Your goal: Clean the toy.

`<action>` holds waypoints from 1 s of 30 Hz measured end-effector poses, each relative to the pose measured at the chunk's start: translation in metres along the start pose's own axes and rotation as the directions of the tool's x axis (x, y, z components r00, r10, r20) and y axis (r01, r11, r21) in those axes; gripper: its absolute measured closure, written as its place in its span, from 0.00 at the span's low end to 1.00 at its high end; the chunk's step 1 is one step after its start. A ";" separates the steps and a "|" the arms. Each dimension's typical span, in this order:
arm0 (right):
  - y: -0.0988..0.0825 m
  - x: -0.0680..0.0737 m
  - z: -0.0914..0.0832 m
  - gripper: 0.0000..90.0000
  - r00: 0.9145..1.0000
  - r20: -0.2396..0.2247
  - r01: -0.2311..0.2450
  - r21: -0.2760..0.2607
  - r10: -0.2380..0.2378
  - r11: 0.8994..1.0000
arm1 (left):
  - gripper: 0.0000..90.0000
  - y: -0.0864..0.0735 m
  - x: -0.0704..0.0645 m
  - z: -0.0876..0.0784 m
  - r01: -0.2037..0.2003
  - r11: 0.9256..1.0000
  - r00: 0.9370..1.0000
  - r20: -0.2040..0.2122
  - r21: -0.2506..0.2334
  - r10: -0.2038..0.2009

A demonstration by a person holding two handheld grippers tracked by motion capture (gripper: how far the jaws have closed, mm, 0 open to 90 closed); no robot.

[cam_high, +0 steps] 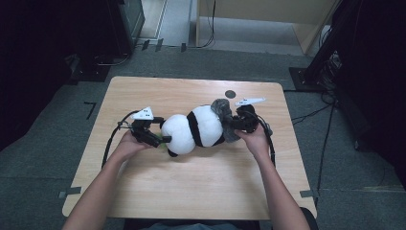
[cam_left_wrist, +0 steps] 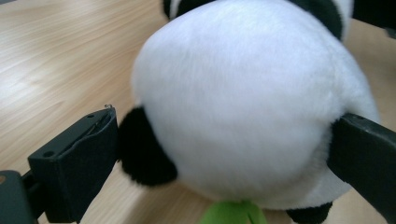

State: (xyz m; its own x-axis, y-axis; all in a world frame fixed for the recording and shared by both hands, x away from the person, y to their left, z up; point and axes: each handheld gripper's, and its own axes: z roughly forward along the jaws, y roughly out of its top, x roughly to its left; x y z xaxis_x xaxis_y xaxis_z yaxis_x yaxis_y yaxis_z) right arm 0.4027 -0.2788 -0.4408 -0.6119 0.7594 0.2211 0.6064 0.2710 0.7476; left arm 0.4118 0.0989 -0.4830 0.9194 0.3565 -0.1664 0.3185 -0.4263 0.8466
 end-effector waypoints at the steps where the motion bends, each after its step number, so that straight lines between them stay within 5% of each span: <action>1: 0.000 0.002 0.001 0.88 1.000 0.006 0.005 -0.003 -0.005 1.000 | 0.00 0.000 -0.002 0.002 -0.007 1.000 1.000 0.026 -0.004 0.007; 5: 0.003 0.006 0.004 0.88 1.000 0.027 0.016 -0.007 -0.016 1.000 | 0.00 0.001 -0.010 0.009 -0.031 1.000 0.995 0.090 -0.003 0.031; 13: 0.006 0.008 0.008 0.88 0.999 0.043 0.004 -0.011 -0.003 1.000 | 0.00 0.000 -0.018 0.015 -0.034 0.999 0.993 0.111 0.011 0.033; 16: 0.006 0.006 0.007 0.88 0.999 0.054 -0.003 -0.019 0.004 1.000 | 0.17 0.001 -0.023 0.013 -0.051 0.999 0.993 0.104 0.018 0.049; 20: 0.007 0.002 0.003 0.87 0.997 0.079 -0.021 -0.027 0.023 0.999 | 0.40 0.002 -0.030 0.012 -0.029 0.999 0.989 0.149 0.018 0.026; 27: 0.009 -0.007 -0.011 0.87 0.993 0.117 -0.015 -0.035 0.019 0.999 | 0.52 0.008 -0.035 0.007 0.000 1.000 0.995 0.097 0.007 -0.001; 30: 0.011 -0.010 -0.022 0.86 0.992 0.121 -0.028 -0.052 0.034 0.998 | 0.53 0.013 -0.037 0.001 0.030 1.000 0.999 0.042 -0.011 -0.029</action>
State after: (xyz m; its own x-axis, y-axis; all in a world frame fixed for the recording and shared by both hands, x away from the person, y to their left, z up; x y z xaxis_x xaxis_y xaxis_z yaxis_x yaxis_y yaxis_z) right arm 0.4038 -0.2961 -0.4213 -0.5248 0.8344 0.1687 0.5959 0.2186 0.7727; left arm 0.3826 0.0792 -0.4661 0.9185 0.3336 -0.2122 0.3432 -0.4066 0.8467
